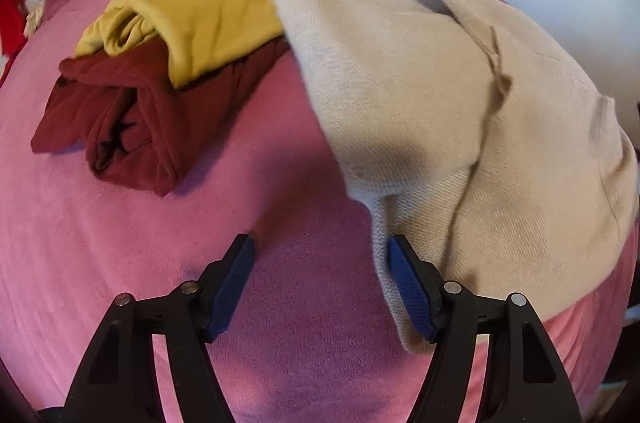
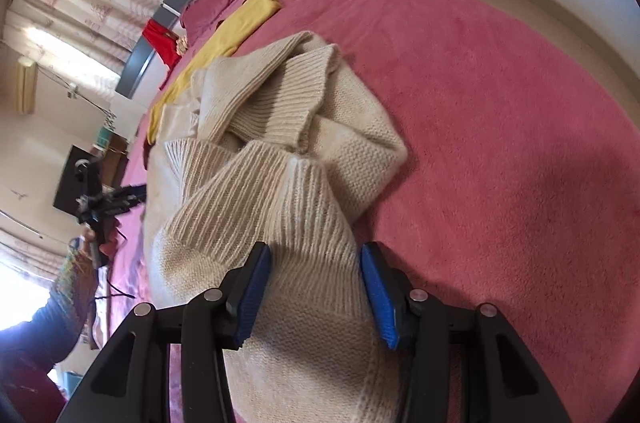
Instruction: Fold clothes
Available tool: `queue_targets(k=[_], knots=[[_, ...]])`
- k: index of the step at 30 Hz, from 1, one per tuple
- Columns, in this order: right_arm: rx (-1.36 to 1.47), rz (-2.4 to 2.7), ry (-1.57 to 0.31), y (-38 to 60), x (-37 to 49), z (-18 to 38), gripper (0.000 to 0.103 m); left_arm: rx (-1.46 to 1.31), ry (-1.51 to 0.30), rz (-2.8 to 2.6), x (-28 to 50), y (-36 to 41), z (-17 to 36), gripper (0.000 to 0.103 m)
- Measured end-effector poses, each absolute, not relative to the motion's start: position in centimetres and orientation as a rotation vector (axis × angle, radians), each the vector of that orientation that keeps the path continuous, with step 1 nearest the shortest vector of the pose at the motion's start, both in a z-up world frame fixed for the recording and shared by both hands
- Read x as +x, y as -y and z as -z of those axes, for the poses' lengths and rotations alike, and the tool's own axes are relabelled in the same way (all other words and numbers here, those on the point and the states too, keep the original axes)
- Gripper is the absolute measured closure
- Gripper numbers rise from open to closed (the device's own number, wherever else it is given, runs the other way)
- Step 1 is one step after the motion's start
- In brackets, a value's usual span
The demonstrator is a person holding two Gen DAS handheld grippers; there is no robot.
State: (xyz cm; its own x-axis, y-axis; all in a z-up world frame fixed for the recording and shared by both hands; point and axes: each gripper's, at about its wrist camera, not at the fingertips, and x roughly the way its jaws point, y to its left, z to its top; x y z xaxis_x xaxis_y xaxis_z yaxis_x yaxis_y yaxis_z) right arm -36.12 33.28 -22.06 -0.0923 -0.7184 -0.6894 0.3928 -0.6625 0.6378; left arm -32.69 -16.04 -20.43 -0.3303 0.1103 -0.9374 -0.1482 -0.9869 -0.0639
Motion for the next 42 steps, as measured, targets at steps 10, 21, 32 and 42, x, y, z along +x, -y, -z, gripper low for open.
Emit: queue_targets(k=[10,21,32,42], knots=[[1.374,1.709,0.497,-30.0,-36.9,23.3,0.048,-1.611,-0.018,-2.341,-35.3,11.0,20.6,0.0],[1.384,1.705,0.572,-27.3,-37.2,24.2,0.073,-1.641,-0.023,-2.364,-37.6,7.5,20.4,0.085],[1.182,1.653,0.763,-26.3,-34.8,21.0,0.08,-1.419,0.281,-2.361,-34.9,11.2,17.0,0.088],[1.034,1.471,0.711,-18.4,-29.3,12.3,0.085,-1.286,0.457,-2.505,-25.3,19.6,8.2,0.088]])
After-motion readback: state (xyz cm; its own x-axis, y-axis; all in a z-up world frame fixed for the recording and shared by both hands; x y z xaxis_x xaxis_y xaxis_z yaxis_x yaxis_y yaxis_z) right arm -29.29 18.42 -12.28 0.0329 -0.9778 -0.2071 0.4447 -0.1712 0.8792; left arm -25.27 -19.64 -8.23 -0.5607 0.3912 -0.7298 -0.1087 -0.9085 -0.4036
